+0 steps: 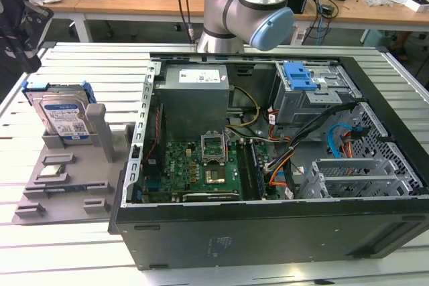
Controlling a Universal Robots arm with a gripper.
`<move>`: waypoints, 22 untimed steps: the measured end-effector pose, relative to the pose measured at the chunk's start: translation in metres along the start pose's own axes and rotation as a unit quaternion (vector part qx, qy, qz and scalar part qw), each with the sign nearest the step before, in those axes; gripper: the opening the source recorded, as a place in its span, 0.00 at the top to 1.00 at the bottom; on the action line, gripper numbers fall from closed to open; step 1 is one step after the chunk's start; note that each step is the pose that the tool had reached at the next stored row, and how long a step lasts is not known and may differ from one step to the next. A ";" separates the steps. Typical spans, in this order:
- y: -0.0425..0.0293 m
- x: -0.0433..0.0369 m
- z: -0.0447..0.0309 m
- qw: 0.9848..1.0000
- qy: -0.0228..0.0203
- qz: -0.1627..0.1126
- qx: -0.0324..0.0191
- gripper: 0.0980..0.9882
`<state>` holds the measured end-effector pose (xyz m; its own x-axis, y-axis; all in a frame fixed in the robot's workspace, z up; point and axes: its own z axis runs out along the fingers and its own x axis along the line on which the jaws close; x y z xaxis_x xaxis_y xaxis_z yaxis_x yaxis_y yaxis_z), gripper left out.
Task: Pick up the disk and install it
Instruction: 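Reach for the disk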
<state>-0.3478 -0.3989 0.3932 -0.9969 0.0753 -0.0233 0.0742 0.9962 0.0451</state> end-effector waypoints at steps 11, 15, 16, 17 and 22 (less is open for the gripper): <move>-0.0012 0.0159 -0.0003 1.000 0.000 0.000 0.000 0.99; -0.0012 0.0163 -0.0003 1.000 0.000 0.000 0.000 0.99; -0.0012 0.0163 -0.0003 1.000 0.000 0.000 0.000 0.99; -0.0012 0.0164 -0.0003 1.000 0.000 0.000 0.000 0.99; -0.0012 0.0167 -0.0003 1.000 0.000 0.000 0.000 0.99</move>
<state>-0.3646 -0.3988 0.3931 -0.9969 0.0753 -0.0233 0.0742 0.9962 0.0451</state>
